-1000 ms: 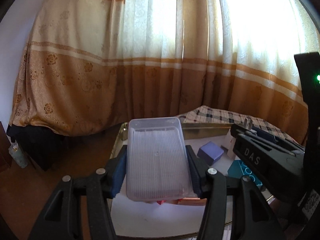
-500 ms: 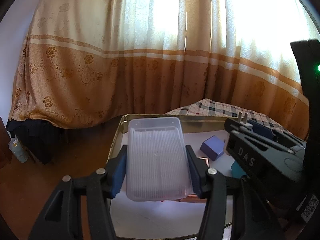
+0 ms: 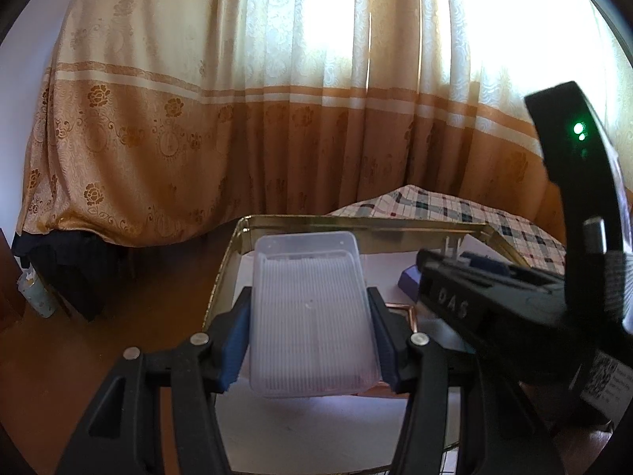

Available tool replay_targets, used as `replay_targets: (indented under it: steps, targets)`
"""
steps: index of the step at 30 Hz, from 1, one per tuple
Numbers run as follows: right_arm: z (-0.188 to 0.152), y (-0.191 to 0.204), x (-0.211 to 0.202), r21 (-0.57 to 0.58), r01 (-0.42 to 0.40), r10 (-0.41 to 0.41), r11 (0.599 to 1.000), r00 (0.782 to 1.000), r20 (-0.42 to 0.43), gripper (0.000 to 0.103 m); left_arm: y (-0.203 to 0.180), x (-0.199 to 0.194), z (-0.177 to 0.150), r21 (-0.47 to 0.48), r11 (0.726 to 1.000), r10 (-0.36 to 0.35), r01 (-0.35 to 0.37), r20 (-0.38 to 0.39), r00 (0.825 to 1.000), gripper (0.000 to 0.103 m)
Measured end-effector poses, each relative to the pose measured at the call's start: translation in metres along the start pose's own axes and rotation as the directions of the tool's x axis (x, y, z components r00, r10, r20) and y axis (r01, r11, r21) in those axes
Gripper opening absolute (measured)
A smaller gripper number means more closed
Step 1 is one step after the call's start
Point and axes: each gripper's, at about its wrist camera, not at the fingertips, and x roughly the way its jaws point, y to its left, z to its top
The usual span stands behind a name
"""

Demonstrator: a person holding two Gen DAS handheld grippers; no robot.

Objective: Organize rigid objects
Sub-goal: 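Lower the white plug into the tray with the right tool while the left holds the box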

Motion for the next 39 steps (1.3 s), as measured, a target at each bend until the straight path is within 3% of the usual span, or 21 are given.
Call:
replay_targets:
  steps: [3, 4, 6, 8, 26, 39]
  targets:
    - [-0.002, -0.002, -0.001, 0.020, -0.010, 0.010, 1.000, 1.000, -0.004, 0.043, -0.001, 0.003, 0.001, 0.005, 1.000, 0.002, -0.002, -0.014, 1.000, 0.054]
    - [-0.003, -0.001, -0.002, 0.020, -0.017, 0.017, 1.000, 1.000, -0.007, 0.048, -0.001, 0.004, 0.000, 0.004, 1.000, 0.004, -0.004, -0.021, 1.000, 0.054]
    - [-0.005, -0.001, -0.004, 0.025, -0.016, 0.016, 1.000, 1.000, -0.003, 0.069, -0.001, 0.008, 0.000, 0.007, 1.000, 0.008, -0.008, -0.043, 0.999, 0.055]
    - [-0.005, -0.002, -0.009, 0.031, -0.005, 0.004, 1.000, 1.000, 0.027, 0.077, -0.002, 0.009, 0.000, 0.013, 1.000, 0.014, -0.013, -0.047, 0.999, 0.055]
    - [-0.008, -0.016, -0.025, 0.084, 0.006, -0.017, 0.996, 0.992, 0.123, 0.077, -0.005, 0.009, 0.001, 0.031, 1.000, 0.007, -0.005, -0.048, 0.999, 0.054]
    - [-0.021, -0.037, -0.056, 0.180, 0.076, -0.122, 0.981, 0.958, 0.261, 0.078, -0.023, 0.014, 0.002, 0.072, 0.997, -0.035, 0.041, -0.085, 0.996, 0.054]
